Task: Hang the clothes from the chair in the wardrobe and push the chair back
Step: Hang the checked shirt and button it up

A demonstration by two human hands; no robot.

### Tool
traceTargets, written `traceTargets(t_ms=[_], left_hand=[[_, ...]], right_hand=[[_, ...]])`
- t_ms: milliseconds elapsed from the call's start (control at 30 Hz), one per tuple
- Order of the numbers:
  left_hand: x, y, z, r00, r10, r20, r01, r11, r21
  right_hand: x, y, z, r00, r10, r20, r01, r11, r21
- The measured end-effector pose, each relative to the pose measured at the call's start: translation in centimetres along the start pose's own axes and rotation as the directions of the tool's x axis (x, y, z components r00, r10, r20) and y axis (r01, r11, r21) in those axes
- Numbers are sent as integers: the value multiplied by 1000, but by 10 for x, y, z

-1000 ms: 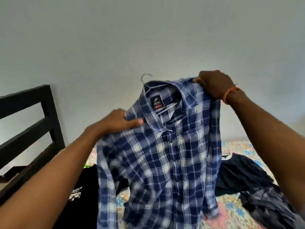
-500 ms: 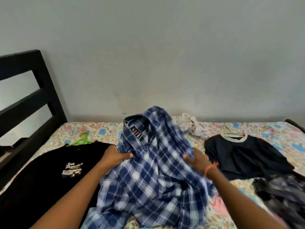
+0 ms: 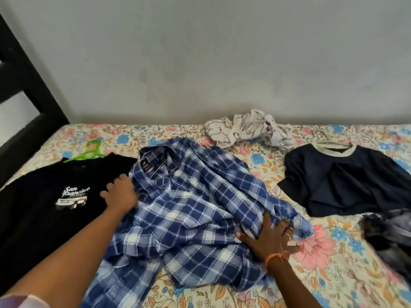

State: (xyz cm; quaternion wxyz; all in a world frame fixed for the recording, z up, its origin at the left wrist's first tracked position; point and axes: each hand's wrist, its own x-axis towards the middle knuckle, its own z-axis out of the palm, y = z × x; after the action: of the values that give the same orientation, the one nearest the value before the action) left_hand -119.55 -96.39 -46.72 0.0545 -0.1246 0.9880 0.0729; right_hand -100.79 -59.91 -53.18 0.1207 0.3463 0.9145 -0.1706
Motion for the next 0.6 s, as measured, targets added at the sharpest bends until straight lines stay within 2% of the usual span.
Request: traceTargets(t_ms=[33, 67, 100, 133, 167, 200, 267, 367, 433, 500, 600], left_hand=[[-12, 5, 4, 991, -26, -128, 25, 1000, -10], [-31, 13, 6, 965, -2, -262, -14, 998, -61], [-56, 20, 8, 933, 58, -354, -111, 985, -130], [-86, 29, 11, 917, 146, -371, -228, 955, -188], [-119, 37, 18, 922, 245, -300, -324, 913, -250], [-154, 46, 25, 933, 330, -143, -358, 891, -281], [-211, 57, 39, 884, 434, 173, -410, 899, -154], [-241, 64, 50, 770, 554, 316, -597, 801, 50], [-233, 72, 50, 736, 584, 341, -639, 766, 68], [-216, 83, 52, 752, 616, 232, -638, 770, 22], [-182, 111, 47, 862, 504, 50, -465, 826, -317]], right_hand=[[2, 1, -1, 1000, -15, -17, 15, 1000, -16], [4, 1, -5, 999, -30, -33, 28, 999, -43], [8, 2, -9, 999, -46, -26, 44, 996, -73], [15, 2, -13, 997, -73, -13, 72, 993, -92], [21, 1, -20, 995, -101, -22, 98, 989, -108], [28, -1, -29, 991, -131, -41, 125, 984, -125], [36, -10, -47, 979, -199, -50, 188, 968, -165], [41, -32, -85, 962, -270, -35, 262, 954, -149], [49, -48, -111, 954, -292, -72, 288, 956, -51], [54, -70, -136, 928, -353, -121, 363, 928, 78], [56, -105, -159, 808, -526, -267, 567, 817, 105]])
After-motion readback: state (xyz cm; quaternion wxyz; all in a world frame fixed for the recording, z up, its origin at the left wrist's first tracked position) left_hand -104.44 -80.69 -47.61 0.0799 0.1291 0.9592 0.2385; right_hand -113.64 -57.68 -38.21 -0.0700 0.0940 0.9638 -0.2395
